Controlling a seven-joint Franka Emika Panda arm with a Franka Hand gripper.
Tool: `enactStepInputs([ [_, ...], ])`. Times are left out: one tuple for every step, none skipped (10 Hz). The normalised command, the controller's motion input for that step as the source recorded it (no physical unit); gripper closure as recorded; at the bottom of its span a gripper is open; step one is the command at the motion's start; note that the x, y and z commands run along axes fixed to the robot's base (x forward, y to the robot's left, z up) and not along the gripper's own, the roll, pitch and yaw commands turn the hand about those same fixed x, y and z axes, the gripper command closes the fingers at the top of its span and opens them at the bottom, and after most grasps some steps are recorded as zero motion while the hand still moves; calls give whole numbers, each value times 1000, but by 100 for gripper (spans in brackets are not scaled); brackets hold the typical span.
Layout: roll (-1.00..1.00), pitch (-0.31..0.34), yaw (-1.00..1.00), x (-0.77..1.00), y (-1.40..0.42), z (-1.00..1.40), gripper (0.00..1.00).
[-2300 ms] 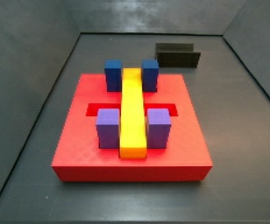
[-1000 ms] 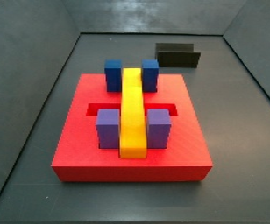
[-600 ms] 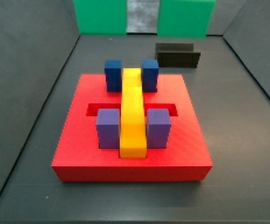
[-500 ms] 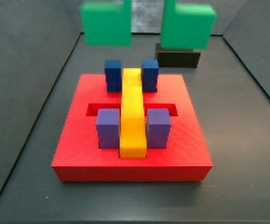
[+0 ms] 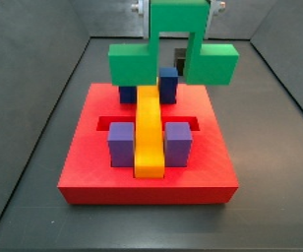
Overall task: Pick up the green object. Move up. Move to above the board. Insert the green object.
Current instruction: Insert the green object.
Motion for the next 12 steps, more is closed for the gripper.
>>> enactStepInputs([
  [0, -153, -23, -146, 0, -383, 100],
  [0, -144, -17, -163, 0, -409, 100],
  [-6, -147, 0, -151, 0, -394, 100],
  [-34, -149, 0, 0, -11, -331, 100],
  [-41, -144, 0, 0, -49, -271, 100],
  [-1, -133, 0, 0, -37, -254, 100],
  [0, -56, 0, -17, -109, -86, 100],
  [27, -29, 0, -46, -123, -11, 100],
  [14, -19, 0, -123, -37, 0, 100],
  [0, -34, 0, -111, -9, -34, 100],
  [43, -50, 0, 0, 0, -134, 100],
  [43, -57, 0, -6, 0, -151, 100],
])
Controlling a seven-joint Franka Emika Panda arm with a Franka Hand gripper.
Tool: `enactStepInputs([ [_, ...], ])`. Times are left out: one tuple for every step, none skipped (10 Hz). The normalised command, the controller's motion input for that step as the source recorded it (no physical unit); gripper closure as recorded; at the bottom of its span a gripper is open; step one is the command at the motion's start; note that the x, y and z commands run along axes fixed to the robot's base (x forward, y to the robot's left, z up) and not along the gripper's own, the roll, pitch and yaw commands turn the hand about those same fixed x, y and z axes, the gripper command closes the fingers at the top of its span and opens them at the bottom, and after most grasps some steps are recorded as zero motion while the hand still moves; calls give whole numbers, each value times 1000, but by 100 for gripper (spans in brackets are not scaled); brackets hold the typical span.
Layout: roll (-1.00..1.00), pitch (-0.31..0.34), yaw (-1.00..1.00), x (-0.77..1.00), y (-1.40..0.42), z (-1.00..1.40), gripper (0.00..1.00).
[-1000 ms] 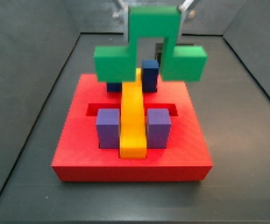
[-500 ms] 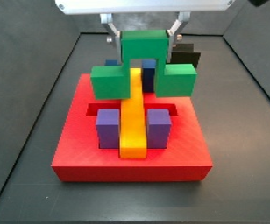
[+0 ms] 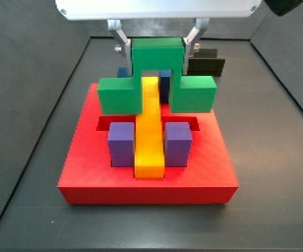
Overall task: Pick up the green object. Move up. Move to above the board. Insert the green object.
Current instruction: Insert the green object.
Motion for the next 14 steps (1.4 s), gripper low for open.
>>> enactStepInputs([
  [34, -57, 0, -114, 3, -131, 100],
  [14, -61, 0, -63, 0, -111, 100],
  [9, -69, 0, -54, 0, -120, 100],
  [7, -74, 0, -77, 0, -149, 100],
  [0, -70, 0, -197, 0, -80, 100],
  [-17, -97, -14, -317, 29, -20, 100],
  [-29, -100, 0, -217, 0, 0, 100],
  [0, -77, 0, -40, 0, 0, 100],
  [0, -66, 0, 0, 0, -51, 100],
  [0, -20, 9, 180, -77, -69, 100],
  [24, -33, 0, 271, -71, -140, 100],
  [73, -20, 0, 146, -20, -154, 100],
  [104, -6, 0, 69, 0, -151, 100],
  [97, -19, 0, 31, 0, -191, 100],
])
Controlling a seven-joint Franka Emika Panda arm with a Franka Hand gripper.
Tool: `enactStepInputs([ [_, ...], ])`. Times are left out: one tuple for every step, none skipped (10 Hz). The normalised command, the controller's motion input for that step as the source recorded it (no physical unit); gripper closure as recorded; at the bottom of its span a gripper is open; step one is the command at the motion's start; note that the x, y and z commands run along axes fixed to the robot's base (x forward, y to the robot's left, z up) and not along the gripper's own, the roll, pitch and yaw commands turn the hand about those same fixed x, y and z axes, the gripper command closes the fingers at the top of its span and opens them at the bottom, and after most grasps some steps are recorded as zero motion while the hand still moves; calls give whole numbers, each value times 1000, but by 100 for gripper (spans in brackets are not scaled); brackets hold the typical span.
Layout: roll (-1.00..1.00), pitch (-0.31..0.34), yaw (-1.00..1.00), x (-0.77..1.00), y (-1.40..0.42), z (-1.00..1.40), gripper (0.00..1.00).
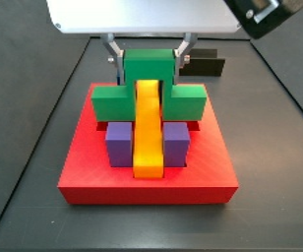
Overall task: Pick up the green object. Move up. Move to above the board. Insert the green object.
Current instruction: Insert the green object.
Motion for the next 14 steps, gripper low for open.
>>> enactStepInputs([
  [87, -27, 0, 20, 0, -209, 100],
  [80, -31, 0, 0, 0, -194, 100],
  [76, -20, 0, 9, -37, -146, 100],
  [73, -14, 0, 29, -69, -146, 100],
  [70, -11, 0, 66, -106, -131, 100],
  [69, -19, 0, 77, -63, -143, 100],
  [71, -16, 0, 111, 0, -163, 100],
  [83, -23, 0, 100, 0, -189, 100],
  [94, -24, 0, 89, 0, -200, 100],
  [90, -24, 0, 74, 9, -200, 100],
  [97, -20, 0, 97, 0, -183, 100],
  [113, -9, 0, 249, -91, -183, 100],
  [103, -23, 0, 297, -31, -214, 100],
  [114, -3, 0, 394, -17, -169, 100],
])
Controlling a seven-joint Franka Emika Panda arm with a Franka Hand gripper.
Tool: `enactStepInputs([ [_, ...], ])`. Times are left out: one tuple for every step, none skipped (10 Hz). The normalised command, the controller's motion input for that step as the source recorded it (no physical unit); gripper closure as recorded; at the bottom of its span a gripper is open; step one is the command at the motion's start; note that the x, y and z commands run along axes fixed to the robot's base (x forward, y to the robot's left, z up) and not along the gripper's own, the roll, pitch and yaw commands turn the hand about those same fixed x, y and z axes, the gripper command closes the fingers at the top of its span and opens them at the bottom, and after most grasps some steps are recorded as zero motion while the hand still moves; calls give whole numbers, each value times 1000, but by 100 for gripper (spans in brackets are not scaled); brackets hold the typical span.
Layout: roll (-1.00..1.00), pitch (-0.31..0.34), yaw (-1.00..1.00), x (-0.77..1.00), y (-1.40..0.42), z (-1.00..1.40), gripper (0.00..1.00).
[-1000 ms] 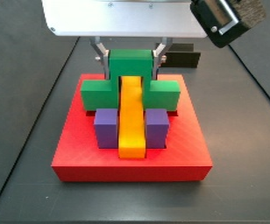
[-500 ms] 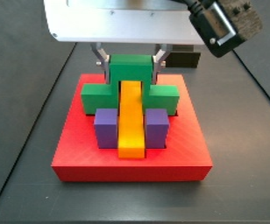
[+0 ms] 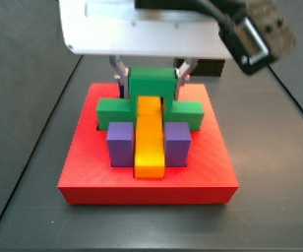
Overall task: Pick up the green object. Move up. Move to above the board. Insert the green object.
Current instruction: Insert the green object.
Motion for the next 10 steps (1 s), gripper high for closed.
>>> enactStepInputs([
  [126, 0, 0, 454, -14, -137, 100],
  [129, 0, 0, 340, 0, -166, 100],
  [160, -44, 0, 97, -37, -349, 100],
  [170, -90, 0, 0, -51, -589, 100],
  [177, -131, 0, -49, -120, -686, 100],
  [191, -137, 0, -40, -180, -717, 100],
  [189, -123, 0, 0, -151, -729, 100],
  [151, -123, 0, 0, -80, -780, 100],
  [99, -117, 0, 0, 0, -640, 100],
  [0, 0, 0, 0, 0, 0, 100],
])
